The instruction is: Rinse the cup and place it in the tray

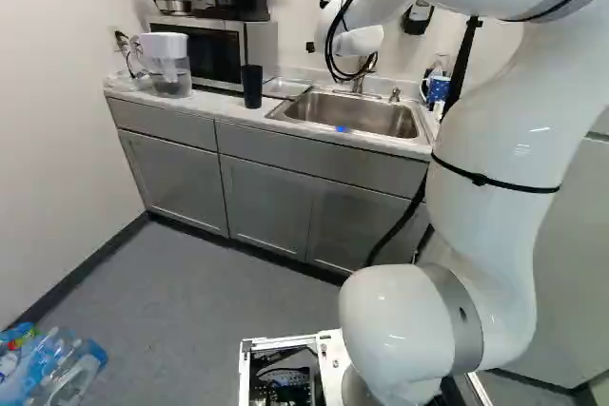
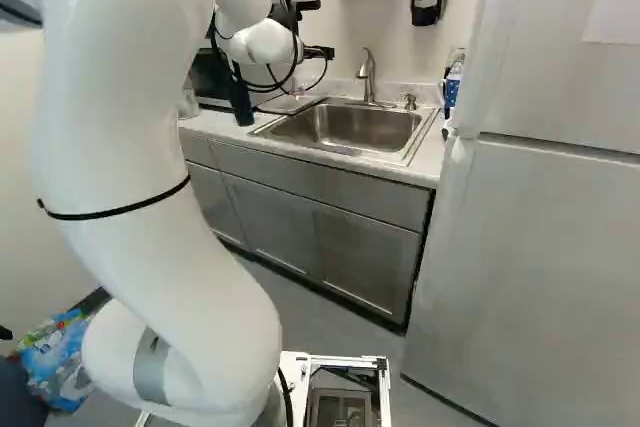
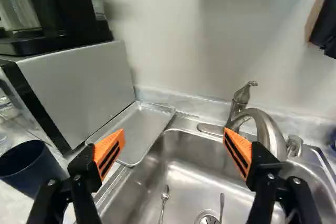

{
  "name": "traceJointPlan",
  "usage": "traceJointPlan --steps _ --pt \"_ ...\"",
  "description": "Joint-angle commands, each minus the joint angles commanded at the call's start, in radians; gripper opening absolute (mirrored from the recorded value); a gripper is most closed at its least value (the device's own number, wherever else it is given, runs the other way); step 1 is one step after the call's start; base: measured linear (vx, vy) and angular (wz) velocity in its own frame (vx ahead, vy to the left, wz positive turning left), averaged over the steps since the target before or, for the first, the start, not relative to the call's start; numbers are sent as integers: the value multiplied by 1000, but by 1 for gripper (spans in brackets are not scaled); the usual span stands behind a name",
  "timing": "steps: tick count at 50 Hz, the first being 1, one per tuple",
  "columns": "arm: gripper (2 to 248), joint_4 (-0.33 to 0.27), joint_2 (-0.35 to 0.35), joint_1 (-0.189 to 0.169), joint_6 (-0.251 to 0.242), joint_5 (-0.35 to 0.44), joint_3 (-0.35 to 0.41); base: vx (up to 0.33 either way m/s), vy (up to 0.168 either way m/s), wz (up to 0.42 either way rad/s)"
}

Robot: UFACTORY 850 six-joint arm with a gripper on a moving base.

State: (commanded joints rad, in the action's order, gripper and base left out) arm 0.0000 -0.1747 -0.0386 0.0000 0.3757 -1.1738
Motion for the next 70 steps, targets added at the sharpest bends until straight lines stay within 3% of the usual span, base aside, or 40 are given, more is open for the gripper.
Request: traceJointPlan --steps 49,70 --pt "247 0 0 0 0 0 0 114 4 4" --pt "247 0 0 0 0 0 0 12 1 -1"
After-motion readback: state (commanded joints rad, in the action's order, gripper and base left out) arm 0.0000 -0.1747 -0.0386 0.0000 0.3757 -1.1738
